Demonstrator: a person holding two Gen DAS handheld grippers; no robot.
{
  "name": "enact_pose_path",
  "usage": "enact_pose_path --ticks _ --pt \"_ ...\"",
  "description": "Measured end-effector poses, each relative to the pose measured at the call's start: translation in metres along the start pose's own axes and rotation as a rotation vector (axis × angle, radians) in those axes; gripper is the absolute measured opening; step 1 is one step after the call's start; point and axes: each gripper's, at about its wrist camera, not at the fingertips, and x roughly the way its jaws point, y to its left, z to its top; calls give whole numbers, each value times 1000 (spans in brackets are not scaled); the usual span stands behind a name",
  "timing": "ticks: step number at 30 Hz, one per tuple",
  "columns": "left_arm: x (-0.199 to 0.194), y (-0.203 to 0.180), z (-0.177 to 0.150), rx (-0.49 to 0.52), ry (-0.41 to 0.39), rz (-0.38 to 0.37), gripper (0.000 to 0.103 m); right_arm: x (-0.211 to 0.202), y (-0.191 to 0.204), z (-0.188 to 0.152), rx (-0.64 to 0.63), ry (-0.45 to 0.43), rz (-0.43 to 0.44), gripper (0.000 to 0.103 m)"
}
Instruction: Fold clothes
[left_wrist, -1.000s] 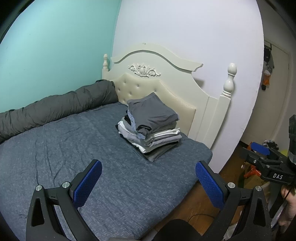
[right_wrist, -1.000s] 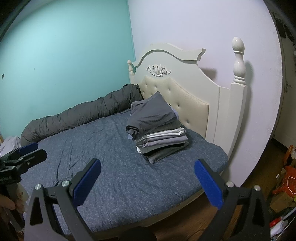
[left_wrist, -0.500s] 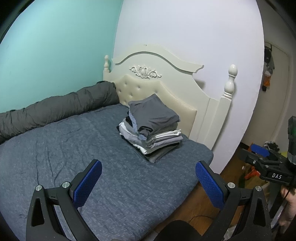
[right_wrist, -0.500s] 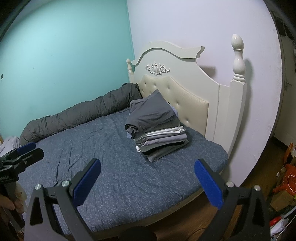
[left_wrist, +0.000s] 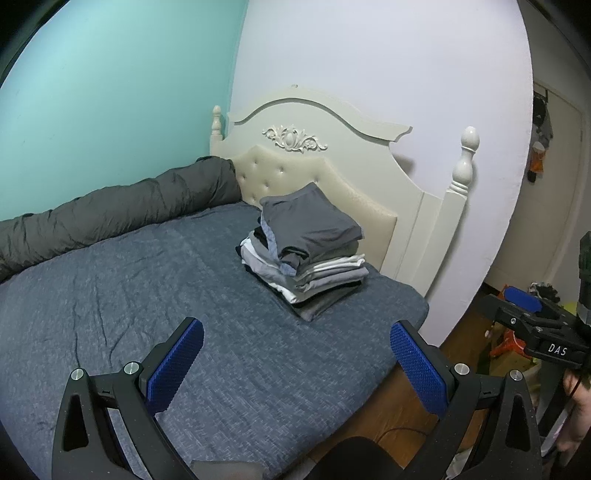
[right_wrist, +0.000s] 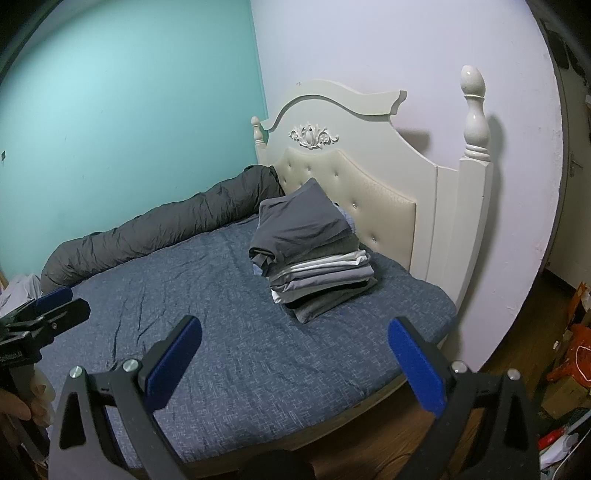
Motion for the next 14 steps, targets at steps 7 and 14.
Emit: enact_pose_path --ticks 7,14 --pt "0 -1 -1 0 -4 0 103 2 0 -2 3 6 2 102" --pt "0 1 -2 -3 -9 4 103 2 -1 -2 7 5 1 102"
